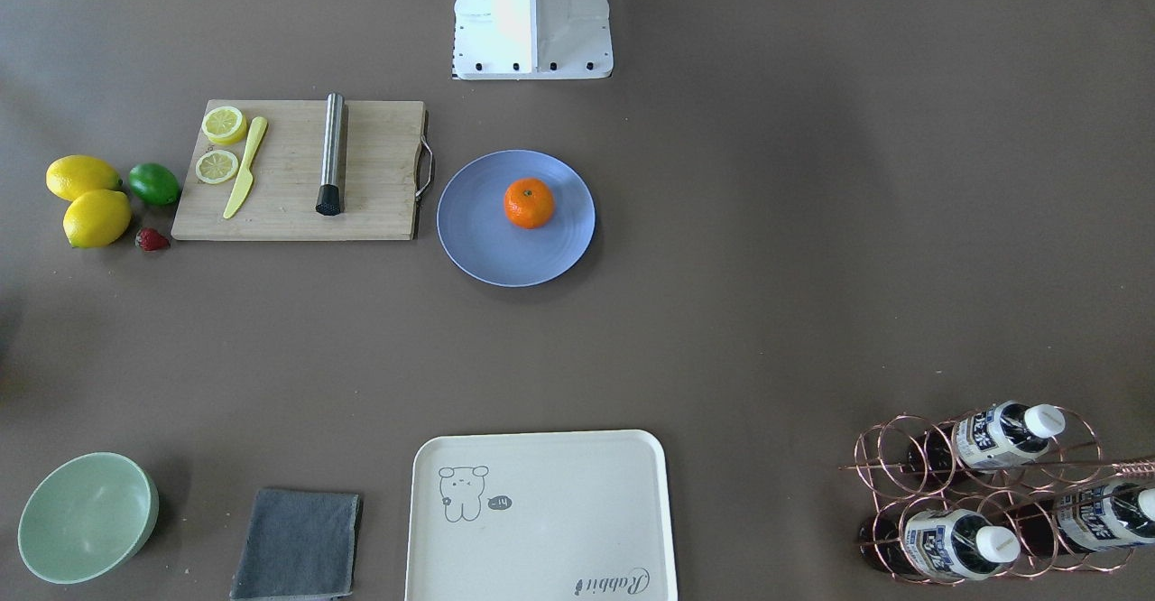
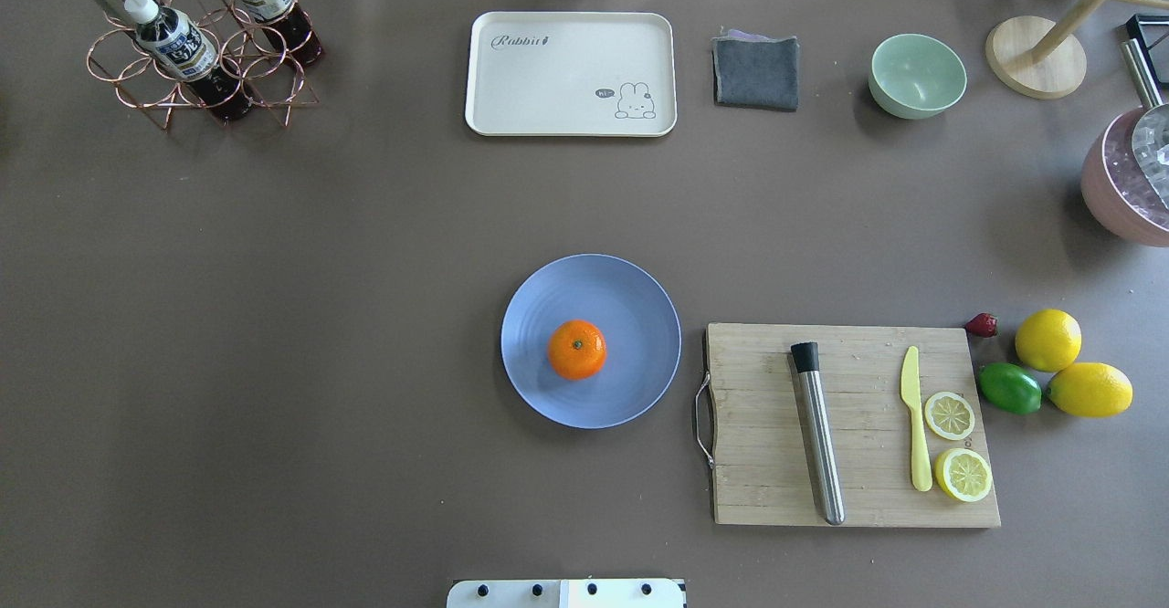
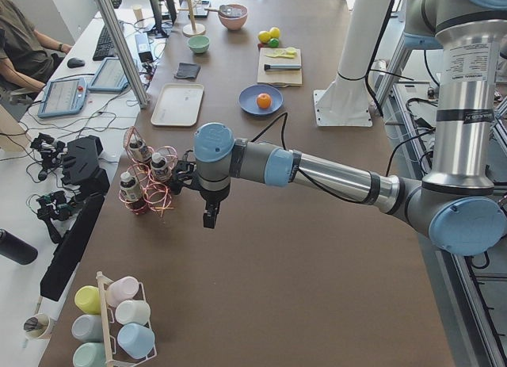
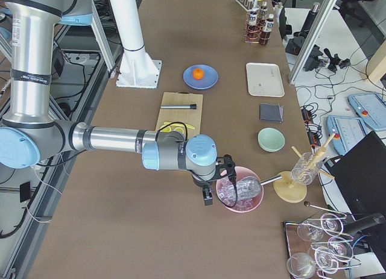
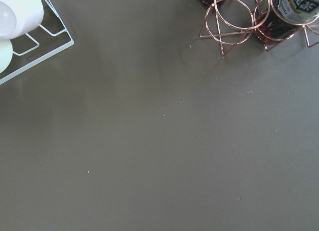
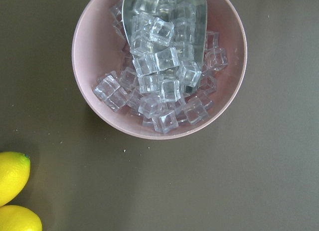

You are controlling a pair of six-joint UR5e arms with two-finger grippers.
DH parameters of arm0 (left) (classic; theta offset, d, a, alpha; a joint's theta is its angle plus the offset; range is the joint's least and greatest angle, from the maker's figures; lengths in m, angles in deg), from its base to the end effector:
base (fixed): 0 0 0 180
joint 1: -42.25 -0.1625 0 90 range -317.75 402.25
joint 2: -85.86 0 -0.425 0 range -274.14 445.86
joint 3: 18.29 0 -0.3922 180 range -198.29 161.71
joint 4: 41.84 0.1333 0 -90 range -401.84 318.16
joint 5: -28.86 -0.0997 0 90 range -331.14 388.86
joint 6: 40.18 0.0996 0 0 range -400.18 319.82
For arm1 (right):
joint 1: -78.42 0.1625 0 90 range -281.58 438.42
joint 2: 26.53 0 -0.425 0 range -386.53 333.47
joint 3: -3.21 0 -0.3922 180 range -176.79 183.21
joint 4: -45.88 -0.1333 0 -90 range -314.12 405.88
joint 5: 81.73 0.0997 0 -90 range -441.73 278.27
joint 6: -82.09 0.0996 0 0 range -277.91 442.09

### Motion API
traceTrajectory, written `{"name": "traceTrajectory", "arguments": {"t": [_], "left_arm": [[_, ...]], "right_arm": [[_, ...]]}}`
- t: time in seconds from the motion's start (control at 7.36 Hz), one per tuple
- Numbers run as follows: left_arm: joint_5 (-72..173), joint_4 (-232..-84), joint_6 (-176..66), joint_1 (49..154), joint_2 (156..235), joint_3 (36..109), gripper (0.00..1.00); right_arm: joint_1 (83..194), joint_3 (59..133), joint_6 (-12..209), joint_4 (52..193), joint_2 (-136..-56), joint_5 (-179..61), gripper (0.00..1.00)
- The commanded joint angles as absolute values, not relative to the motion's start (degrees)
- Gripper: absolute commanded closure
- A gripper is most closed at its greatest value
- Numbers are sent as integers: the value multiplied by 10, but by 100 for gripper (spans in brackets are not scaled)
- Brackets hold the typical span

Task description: Pick orange to plate

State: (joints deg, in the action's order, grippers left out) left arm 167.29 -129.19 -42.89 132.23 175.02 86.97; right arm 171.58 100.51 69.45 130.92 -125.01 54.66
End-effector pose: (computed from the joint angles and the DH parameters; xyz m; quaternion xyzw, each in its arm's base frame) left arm -0.0586 -0.4847 0.5341 0.0838 0.4101 0.0207 0.9079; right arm 0.0850 -0.4294 0.6529 0.0841 -0.3857 -0.0889 0.9145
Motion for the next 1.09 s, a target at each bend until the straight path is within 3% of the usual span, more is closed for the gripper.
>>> {"name": "traceTrajectory", "arguments": {"t": [0.0, 0.95], "left_arm": [[1673, -1303, -429, 1322, 1749, 859, 2], [1673, -1307, -433, 1322, 1754, 859, 2]], "right_arm": [[1716, 1006, 696, 1309, -1251, 546, 0], [1716, 1004, 695, 1308, -1258, 546, 0]]}}
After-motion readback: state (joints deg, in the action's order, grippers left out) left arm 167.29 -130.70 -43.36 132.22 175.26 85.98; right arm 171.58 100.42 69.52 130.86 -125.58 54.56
